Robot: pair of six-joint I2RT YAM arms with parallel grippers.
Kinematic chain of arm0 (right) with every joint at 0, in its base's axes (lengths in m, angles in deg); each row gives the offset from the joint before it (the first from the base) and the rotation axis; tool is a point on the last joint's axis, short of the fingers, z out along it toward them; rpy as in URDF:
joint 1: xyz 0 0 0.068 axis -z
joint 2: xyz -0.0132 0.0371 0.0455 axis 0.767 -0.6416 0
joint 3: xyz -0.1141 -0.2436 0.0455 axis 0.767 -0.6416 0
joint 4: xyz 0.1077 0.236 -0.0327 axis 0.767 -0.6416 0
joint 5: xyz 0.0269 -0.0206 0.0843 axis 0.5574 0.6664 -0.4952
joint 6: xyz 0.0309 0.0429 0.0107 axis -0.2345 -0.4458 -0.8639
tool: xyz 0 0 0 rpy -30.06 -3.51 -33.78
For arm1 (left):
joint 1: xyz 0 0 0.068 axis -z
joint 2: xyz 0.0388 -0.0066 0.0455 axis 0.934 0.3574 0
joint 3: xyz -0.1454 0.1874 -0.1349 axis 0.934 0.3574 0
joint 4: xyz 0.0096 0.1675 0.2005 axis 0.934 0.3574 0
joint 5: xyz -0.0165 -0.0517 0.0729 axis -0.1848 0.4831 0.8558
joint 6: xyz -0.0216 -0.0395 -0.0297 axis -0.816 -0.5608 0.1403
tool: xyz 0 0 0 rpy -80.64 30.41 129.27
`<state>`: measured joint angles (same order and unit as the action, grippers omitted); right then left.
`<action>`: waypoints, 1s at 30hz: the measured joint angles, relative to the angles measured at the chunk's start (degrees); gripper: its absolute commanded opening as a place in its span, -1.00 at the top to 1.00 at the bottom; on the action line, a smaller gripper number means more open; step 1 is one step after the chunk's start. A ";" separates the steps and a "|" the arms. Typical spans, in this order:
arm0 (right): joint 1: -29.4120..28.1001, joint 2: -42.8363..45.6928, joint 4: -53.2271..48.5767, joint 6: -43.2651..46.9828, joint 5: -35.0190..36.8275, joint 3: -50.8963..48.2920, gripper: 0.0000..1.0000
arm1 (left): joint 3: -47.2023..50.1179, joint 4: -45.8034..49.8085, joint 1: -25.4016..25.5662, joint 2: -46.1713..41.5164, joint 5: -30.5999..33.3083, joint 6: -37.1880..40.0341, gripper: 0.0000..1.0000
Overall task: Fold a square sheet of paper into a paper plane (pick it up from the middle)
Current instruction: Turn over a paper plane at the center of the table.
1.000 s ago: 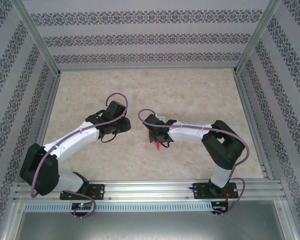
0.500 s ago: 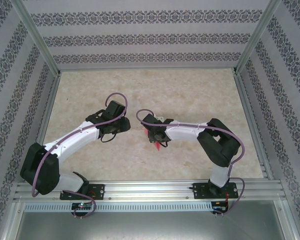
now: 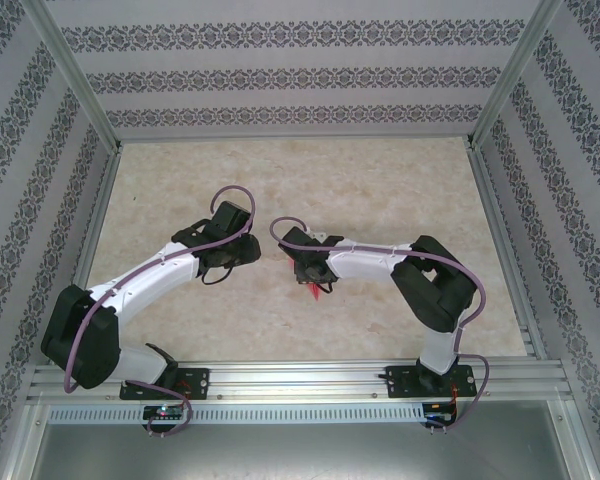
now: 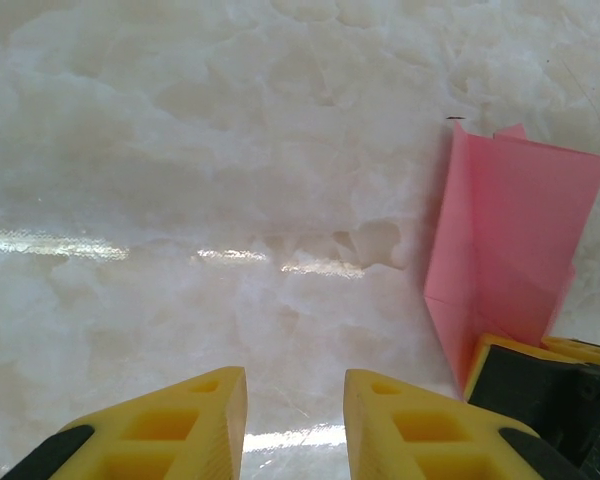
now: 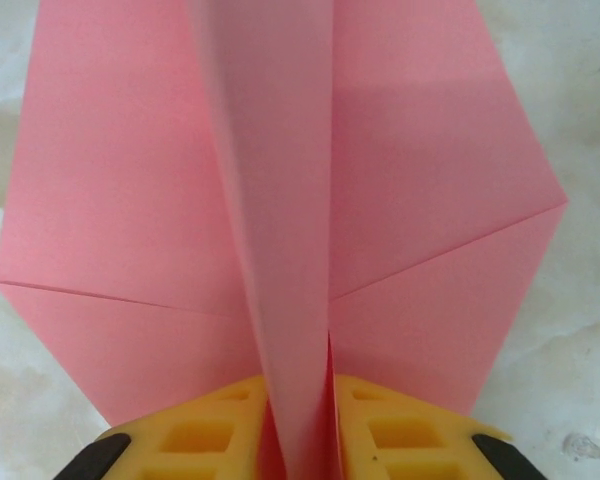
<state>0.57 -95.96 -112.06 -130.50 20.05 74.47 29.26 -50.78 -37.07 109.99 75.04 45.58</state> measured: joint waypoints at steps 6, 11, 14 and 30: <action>0.04 0.00 -1.64 0.00 1.01 1.07 0.57 | 2.14 -0.63 -0.11 -3.85 1.75 0.00 0.33; 0.15 -1.55 -1.22 -0.85 1.11 1.38 0.56 | 3.54 -0.85 -0.11 -7.30 3.48 0.00 0.31; 0.11 -2.08 -0.79 -1.46 1.05 1.92 0.52 | 4.17 -0.90 -0.11 -8.90 4.59 0.00 0.30; 0.11 -3.04 -2.03 -2.80 1.01 3.67 0.36 | 5.46 -2.19 -0.11 -10.62 5.57 0.02 0.20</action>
<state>0.68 -99.00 -114.10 -133.30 21.06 78.14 34.72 -52.97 -37.18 99.37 80.61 45.60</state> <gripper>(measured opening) 0.318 0.395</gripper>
